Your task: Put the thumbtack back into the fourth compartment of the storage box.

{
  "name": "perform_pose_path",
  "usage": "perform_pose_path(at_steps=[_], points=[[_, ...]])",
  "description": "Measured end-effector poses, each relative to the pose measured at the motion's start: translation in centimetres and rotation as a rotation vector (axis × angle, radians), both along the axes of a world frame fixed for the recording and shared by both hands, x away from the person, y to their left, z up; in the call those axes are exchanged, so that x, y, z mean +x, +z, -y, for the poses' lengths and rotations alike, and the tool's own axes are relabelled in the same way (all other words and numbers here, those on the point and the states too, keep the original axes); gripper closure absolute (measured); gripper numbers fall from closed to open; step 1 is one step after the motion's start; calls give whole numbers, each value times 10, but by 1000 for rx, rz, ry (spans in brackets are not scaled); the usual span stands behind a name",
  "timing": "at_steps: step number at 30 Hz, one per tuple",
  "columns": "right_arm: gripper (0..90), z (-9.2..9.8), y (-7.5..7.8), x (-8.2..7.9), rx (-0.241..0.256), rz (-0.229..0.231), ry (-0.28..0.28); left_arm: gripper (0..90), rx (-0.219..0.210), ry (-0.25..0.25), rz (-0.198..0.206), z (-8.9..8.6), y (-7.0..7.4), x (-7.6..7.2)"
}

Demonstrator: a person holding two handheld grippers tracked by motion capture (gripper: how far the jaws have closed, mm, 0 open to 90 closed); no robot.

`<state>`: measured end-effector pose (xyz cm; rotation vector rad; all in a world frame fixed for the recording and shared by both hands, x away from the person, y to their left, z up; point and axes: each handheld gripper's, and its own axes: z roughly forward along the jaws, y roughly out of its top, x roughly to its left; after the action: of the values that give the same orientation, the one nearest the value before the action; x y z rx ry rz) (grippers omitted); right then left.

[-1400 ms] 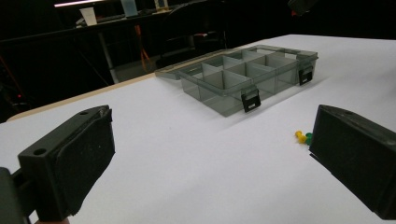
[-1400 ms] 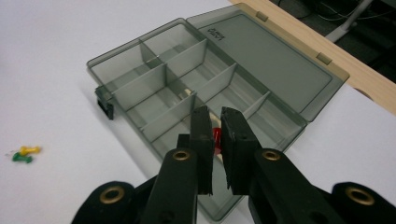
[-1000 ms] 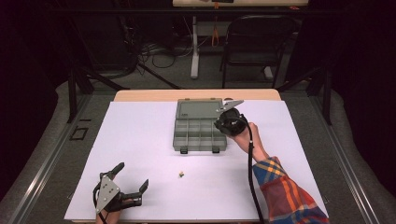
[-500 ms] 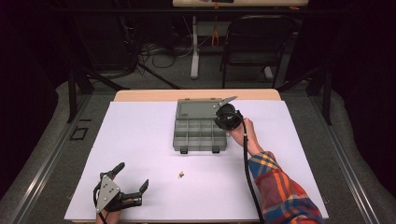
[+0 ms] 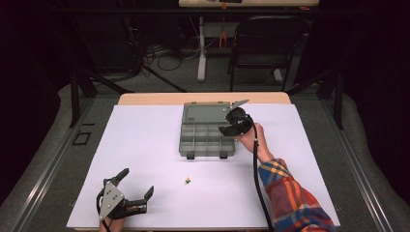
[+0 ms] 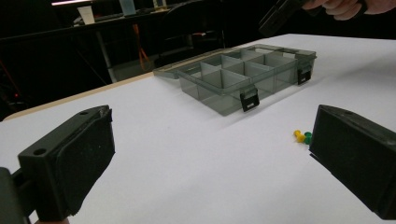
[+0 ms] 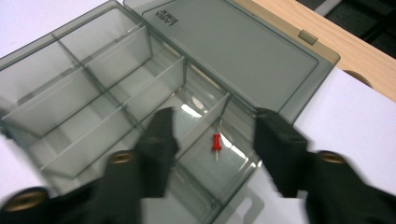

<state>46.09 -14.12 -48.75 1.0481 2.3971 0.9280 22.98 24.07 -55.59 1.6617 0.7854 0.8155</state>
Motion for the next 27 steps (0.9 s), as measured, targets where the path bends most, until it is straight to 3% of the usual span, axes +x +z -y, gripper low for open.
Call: perform_pose_path(at_steps=[1,2,6,14,20,21,27], points=[[384,0,0,0,0,0,0,0,0,0,0,0,0,0],[297,0,4,-7,19,8,26,0,-1,3,3,1,0,0],[208,-1,12,-22,39,33,67,0,-3,4,2,1,0,0],[133,-7,23,-55,73,83,180,0,-2,3,0,1,0,0],[75,-15,24,-75,93,92,251,0,-2,4,2,1,0,0],[51,-21,23,-84,99,89,283,0,-3,3,0,1,-1,1],[5,-40,13,-105,90,78,392,0,-3,1,-2,1,0,1]])
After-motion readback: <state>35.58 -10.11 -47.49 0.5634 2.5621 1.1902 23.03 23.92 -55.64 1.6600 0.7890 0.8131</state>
